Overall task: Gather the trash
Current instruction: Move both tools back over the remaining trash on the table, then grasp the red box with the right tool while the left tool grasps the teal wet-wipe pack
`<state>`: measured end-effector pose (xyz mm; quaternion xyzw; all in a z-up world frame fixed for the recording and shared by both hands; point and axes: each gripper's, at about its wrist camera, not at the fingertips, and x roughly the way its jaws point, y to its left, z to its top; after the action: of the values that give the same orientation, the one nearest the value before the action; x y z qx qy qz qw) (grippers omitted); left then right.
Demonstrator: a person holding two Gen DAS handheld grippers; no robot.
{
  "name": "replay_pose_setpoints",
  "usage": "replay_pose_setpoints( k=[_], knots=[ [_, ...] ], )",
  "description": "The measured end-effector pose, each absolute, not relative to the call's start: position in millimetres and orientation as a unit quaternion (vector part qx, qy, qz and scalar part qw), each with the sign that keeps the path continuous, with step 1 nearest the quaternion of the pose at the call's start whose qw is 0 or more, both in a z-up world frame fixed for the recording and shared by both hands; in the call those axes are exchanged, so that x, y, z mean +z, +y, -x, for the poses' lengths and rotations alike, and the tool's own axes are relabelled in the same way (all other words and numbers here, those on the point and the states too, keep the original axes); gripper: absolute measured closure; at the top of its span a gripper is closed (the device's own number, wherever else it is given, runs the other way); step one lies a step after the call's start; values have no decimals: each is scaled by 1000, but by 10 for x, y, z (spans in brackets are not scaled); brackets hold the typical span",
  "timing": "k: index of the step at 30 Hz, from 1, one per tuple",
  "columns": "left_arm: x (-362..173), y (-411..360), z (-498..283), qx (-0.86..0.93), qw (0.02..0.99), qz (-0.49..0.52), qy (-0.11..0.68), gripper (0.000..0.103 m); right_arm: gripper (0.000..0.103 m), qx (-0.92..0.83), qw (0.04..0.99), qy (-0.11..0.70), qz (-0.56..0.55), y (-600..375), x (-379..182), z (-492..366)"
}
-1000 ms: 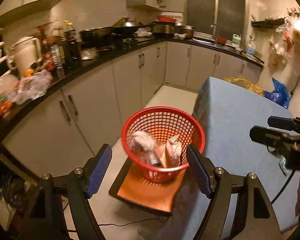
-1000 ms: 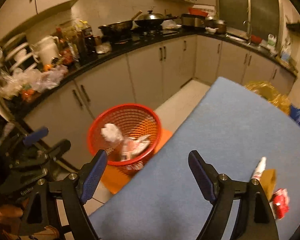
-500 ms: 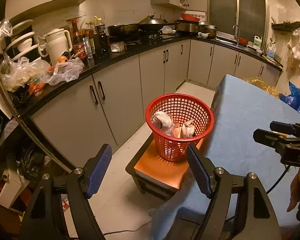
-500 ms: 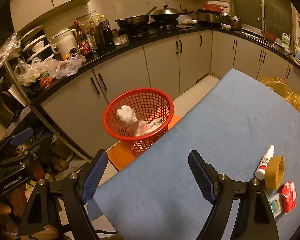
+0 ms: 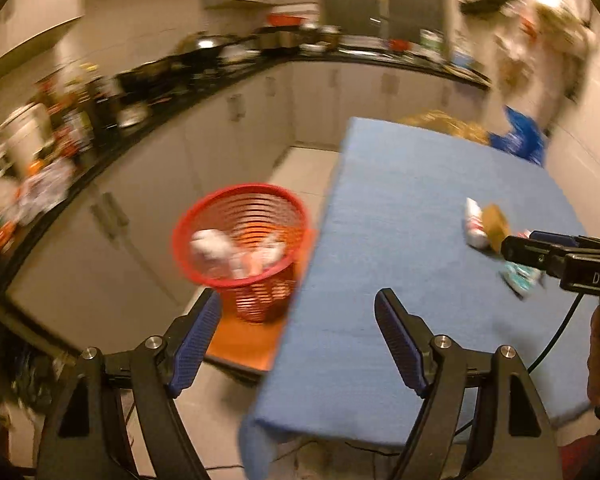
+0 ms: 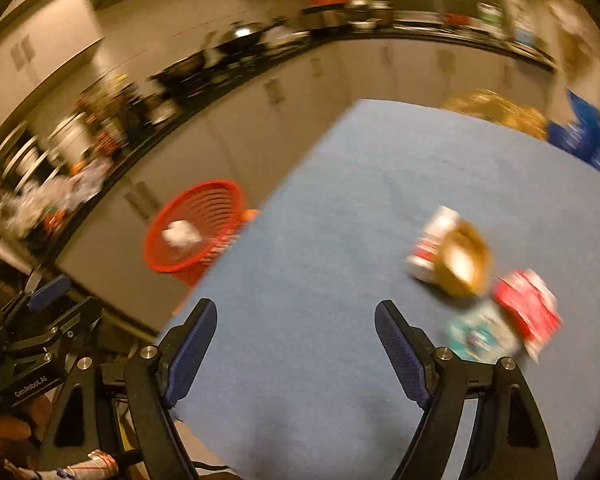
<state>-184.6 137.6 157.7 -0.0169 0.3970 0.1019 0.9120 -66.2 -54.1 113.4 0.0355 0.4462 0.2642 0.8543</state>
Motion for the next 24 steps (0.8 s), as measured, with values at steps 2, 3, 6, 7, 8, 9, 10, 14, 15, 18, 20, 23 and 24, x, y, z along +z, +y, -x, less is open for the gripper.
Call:
replay_pose_setpoints(
  k=[2, 3, 6, 7, 8, 9, 10, 14, 15, 18, 20, 23, 24],
  knots=[
    [1524, 1142, 1718, 68, 911, 2, 408, 25, 18, 233, 859, 452, -54, -857, 1074, 668],
    [1502, 1022, 1655, 50, 909, -4, 413, 25, 19, 213, 861, 457, -67, -1059, 1034, 683],
    [1440, 659, 1503, 1, 906, -21, 423, 25, 20, 167, 867, 460, -95, -1545, 977, 732],
    [1418, 542, 1461, -14, 904, -27, 425, 25, 20, 153, 869, 459, -102, -1690, 970, 743],
    [1403, 464, 1439, -25, 903, -31, 427, 25, 20, 141, 871, 459, -107, -1803, 959, 755],
    [1378, 333, 1401, -42, 901, -36, 430, 25, 20, 127, 872, 459, -115, -1955, 940, 770],
    [1358, 235, 1373, -54, 899, -39, 433, 25, 20, 119, 872, 460, -120, -2072, 918, 775],
    [1307, -59, 1297, -86, 893, -45, 440, 25, 21, 111, 869, 466, -122, -2307, 859, 734],
    [1295, -129, 1283, -94, 892, -48, 440, 25, 21, 112, 868, 468, -124, -2333, 850, 682],
    [1275, -226, 1236, -106, 888, -52, 445, 25, 21, 130, 866, 471, -107, -2274, 840, 471],
    [1275, -258, 1222, -109, 885, -49, 450, 25, 30, 151, 867, 468, -87, -2196, 829, 370],
    [1303, -211, 1219, -105, 886, -45, 450, 25, 40, 181, 861, 473, -45, -1939, 793, 193],
    [1311, -190, 1232, -102, 886, -46, 449, 25, 42, 193, 859, 474, -30, -1840, 766, 114]
  ],
)
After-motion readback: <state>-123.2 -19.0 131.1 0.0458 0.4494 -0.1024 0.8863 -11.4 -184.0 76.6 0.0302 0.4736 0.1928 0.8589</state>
